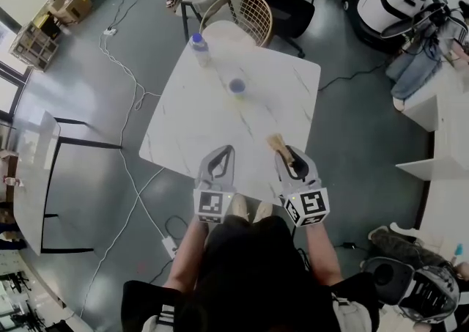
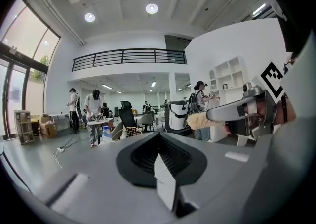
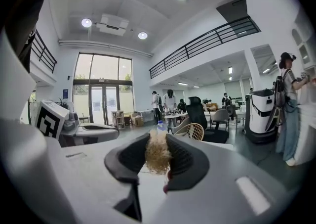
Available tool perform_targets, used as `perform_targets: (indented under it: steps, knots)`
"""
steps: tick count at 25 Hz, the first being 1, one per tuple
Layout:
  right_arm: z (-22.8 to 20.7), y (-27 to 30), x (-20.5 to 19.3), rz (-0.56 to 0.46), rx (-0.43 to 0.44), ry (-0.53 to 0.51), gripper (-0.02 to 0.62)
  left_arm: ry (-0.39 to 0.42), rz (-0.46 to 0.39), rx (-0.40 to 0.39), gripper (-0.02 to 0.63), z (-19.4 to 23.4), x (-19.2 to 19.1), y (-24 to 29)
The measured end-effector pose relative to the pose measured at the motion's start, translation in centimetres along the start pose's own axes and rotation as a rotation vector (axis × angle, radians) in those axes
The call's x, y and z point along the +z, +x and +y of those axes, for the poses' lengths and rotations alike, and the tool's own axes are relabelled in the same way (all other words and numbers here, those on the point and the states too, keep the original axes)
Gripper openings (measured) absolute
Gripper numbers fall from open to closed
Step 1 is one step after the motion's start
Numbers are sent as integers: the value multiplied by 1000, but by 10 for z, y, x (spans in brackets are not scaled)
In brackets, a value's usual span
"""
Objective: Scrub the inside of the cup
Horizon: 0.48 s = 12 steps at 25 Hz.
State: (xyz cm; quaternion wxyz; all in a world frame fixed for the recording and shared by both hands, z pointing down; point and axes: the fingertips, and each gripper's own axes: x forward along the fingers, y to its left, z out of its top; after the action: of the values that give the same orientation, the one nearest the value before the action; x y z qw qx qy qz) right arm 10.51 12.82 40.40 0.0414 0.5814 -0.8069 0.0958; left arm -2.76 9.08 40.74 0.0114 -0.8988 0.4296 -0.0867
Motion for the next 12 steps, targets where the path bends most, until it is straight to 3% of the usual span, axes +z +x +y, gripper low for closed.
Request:
perform_targets:
  steps: [4,12]
  knots:
    - [1,11,2,10,-25,-7,106,-7,-10,-21,8,10,2,6]
    - [-9,46,-1,23,-53,-9,106,-14,21,-37,8,39,-27,35]
